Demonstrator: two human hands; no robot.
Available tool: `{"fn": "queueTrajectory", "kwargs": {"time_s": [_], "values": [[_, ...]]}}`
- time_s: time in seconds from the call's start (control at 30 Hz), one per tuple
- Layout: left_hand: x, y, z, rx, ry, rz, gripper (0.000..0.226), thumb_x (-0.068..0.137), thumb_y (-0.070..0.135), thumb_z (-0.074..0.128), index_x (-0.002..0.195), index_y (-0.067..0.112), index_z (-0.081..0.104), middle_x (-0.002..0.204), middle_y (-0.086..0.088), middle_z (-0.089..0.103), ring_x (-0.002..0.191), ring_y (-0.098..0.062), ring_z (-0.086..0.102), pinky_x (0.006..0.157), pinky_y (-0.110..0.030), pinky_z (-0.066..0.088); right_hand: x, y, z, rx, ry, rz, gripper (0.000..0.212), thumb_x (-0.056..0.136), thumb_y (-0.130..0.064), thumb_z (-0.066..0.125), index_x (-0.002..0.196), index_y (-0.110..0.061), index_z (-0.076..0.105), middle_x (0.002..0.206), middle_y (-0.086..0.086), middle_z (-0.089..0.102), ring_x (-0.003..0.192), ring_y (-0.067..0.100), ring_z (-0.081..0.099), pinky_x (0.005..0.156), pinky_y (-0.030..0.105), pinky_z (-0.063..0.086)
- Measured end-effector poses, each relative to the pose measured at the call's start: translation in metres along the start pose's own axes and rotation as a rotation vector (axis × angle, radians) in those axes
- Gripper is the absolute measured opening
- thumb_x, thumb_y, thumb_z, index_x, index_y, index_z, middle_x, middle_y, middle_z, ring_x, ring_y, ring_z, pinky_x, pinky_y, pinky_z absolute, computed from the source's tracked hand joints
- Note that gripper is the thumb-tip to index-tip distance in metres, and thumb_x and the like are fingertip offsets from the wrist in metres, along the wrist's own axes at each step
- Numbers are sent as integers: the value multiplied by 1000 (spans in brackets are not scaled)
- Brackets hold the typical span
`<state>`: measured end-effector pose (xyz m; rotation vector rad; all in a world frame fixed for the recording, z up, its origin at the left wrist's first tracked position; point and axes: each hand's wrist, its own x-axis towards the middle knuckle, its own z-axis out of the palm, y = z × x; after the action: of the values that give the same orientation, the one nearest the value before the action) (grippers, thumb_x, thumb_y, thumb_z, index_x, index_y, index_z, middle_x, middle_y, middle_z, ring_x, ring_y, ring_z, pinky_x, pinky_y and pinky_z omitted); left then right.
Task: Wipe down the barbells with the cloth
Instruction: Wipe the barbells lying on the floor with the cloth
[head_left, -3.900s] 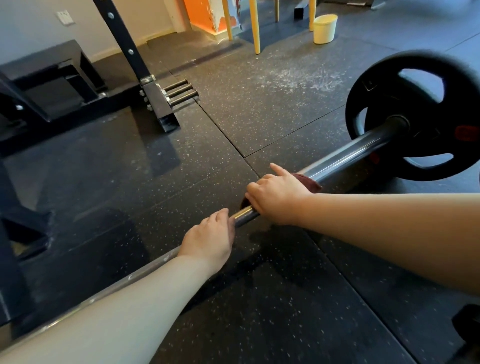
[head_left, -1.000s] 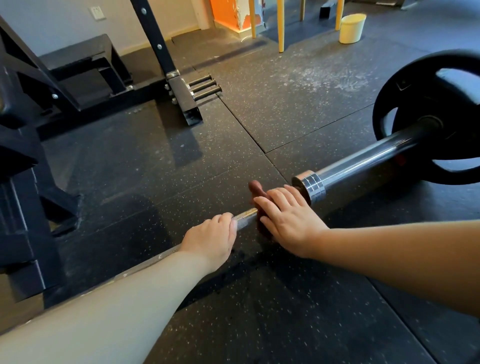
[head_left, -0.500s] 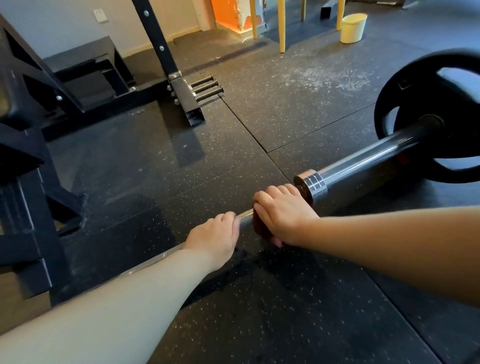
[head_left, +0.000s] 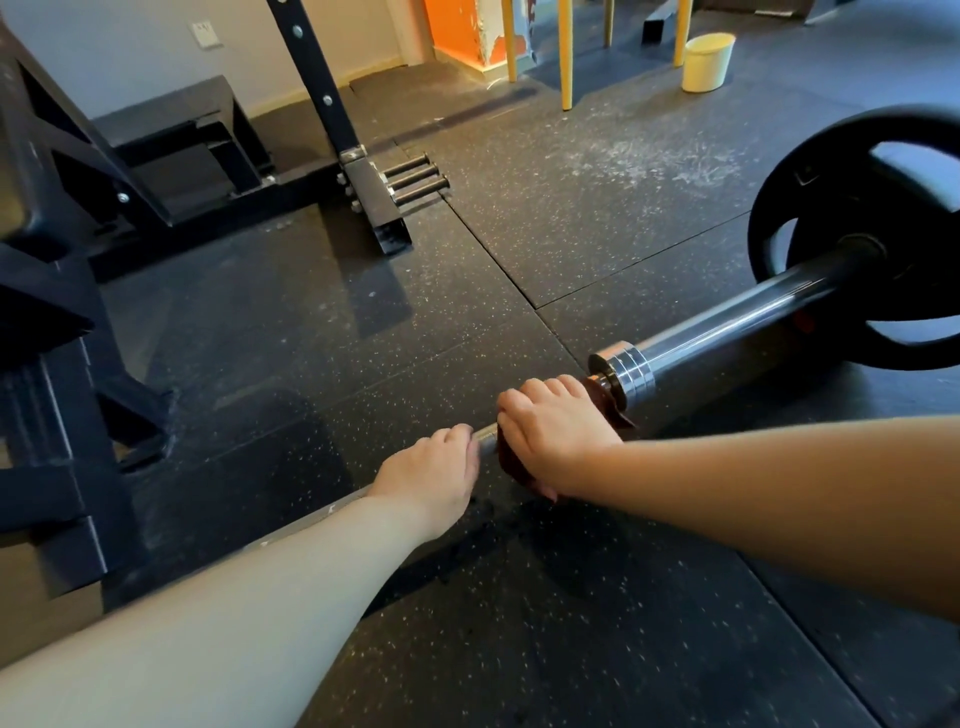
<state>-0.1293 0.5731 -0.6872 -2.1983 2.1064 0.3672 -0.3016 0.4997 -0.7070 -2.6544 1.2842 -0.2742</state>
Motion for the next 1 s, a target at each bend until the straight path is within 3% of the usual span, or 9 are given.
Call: {"fn": "queueTrajectory", "kwargs": {"time_s": [0.1, 0.17, 0.33, 0.5, 0.6, 0.67, 0.77, 0.83, 1.0], "values": [[-1, 0, 1, 26, 6, 2, 49, 109, 46, 18, 143, 21, 45, 128, 3, 61, 106, -16, 64, 84, -39, 58, -28, 4, 17, 31, 15, -105, 47, 108, -43, 27, 146, -20, 41, 141, 6, 47, 134, 29, 40, 124, 49, 19], [0, 0, 2, 27, 3, 6, 50, 109, 46, 18, 143, 21, 45, 130, 2, 61, 107, -16, 64, 84, -37, 58, -23, 6, 17, 58, -3, -98, 48, 109, -45, 25, 146, -20, 41, 141, 5, 48, 135, 28, 40, 126, 47, 14], [4, 0, 1, -15, -18, -23, 48, 108, 51, 14, 128, 25, 49, 125, 1, 62, 108, -21, 62, 80, -39, 50, 12, -5, 7, 19, -72, -43, 40, 108, -43, 26, 126, -23, 55, 124, 2, 60, 118, 27, 54, 110, 41, 32], [2, 0, 1, -15, -10, -10, 45, 108, 49, 15, 123, 24, 50, 121, 2, 62, 104, -22, 62, 82, -43, 52, 16, 10, -14, 7, -187, -192, 42, 107, -51, 25, 132, -29, 51, 126, -2, 62, 116, 23, 59, 103, 42, 41], [2, -1, 2, 21, 10, 26, 45, 109, 47, 17, 131, 23, 48, 119, 3, 61, 97, -19, 63, 79, -44, 57, 13, 33, -19, -45, -104, -31, 36, 106, -49, 26, 107, -25, 54, 106, 0, 67, 102, 27, 63, 91, 40, 41], [2, -1, 4, 16, 15, 33, 46, 109, 47, 17, 132, 23, 48, 117, 4, 62, 94, -18, 63, 78, -44, 58, 13, 29, -12, -48, -49, 49, 35, 106, -45, 26, 100, -24, 53, 102, 1, 66, 99, 29, 63, 93, 41, 38], [3, -1, 4, 20, 10, 15, 46, 109, 48, 16, 128, 22, 49, 120, 1, 62, 101, -23, 63, 82, -46, 55, 10, 7, 0, -21, -71, -35, 41, 107, -43, 24, 120, -25, 58, 132, 3, 62, 122, 27, 56, 113, 41, 29], [3, -1, 3, 31, -2, -9, 44, 109, 47, 16, 124, 22, 50, 124, 0, 62, 108, -26, 63, 84, -45, 51, 5, -3, 0, 14, -118, -173, 47, 109, -46, 23, 143, -27, 49, 154, 0, 47, 140, 22, 43, 122, 40, 17], [3, -1, 4, 49, 34, 0, 42, 109, 45, 16, 120, 23, 51, 119, 1, 64, 101, -23, 64, 77, -40, 49, 0, 12, -7, -18, -79, -210, 51, 109, -47, 20, 154, -29, 37, 155, -5, 46, 145, 19, 37, 121, 38, 20]]}}
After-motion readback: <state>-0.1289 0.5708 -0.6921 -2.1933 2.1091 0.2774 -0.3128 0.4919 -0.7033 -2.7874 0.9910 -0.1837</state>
